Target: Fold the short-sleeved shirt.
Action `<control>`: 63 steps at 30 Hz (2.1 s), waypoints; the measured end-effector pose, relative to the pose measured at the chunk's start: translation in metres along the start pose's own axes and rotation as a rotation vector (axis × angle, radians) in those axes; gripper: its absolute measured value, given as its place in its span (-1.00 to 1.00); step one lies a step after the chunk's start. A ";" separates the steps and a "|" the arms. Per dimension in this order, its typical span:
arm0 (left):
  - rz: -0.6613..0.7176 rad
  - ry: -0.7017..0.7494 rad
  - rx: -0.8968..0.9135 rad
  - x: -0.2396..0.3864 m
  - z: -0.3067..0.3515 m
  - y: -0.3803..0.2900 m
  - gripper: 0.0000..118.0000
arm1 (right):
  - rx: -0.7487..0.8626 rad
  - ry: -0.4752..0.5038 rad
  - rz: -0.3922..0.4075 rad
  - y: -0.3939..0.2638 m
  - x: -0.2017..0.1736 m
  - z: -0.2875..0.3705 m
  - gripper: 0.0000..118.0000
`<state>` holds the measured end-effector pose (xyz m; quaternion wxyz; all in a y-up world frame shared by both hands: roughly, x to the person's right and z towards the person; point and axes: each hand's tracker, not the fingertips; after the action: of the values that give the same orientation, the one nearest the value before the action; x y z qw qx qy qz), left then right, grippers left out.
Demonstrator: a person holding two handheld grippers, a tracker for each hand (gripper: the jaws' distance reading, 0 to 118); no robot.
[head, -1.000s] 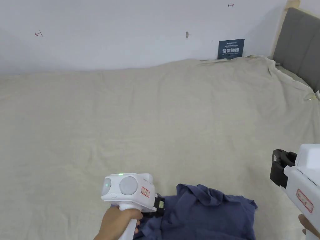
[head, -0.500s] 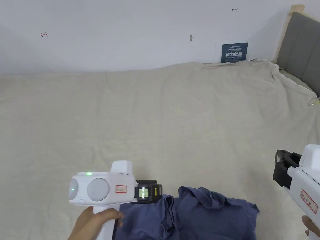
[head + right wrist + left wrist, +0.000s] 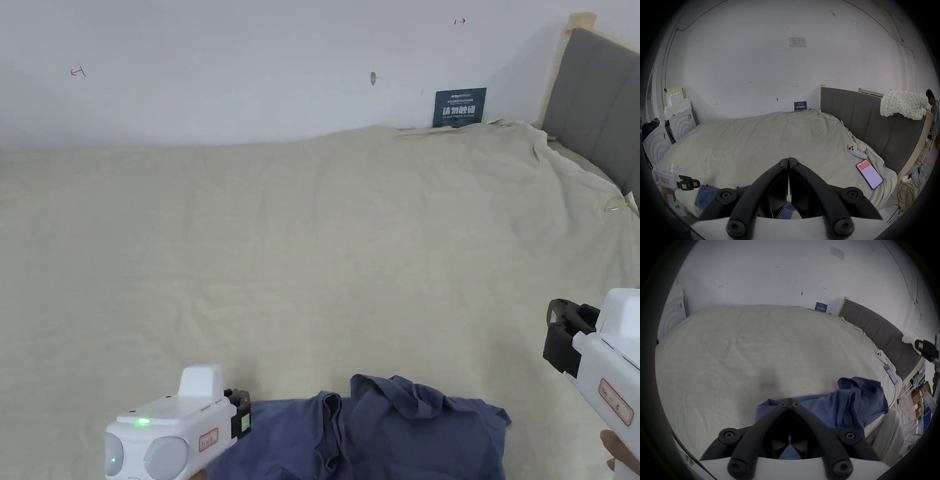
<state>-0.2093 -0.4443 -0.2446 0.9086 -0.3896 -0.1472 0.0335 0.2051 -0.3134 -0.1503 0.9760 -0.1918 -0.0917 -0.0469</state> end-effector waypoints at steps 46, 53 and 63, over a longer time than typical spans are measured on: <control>0.075 -0.316 -0.157 -0.012 0.037 0.050 -1.00 | -0.008 -0.025 0.006 0.003 0.013 -0.004 -0.99; 0.229 -0.303 -0.243 -0.086 0.027 0.039 -0.88 | -0.016 -0.011 0.018 0.004 0.004 -0.010 -0.99; 0.326 -0.340 -0.304 -0.125 -0.021 0.002 0.53 | -0.035 -0.011 0.039 0.002 -0.008 -0.005 -0.99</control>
<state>-0.3223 -0.4794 -0.2903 0.7846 -0.5287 -0.2362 0.2216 0.1982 -0.3128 -0.1578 0.9727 -0.2110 -0.0923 -0.0287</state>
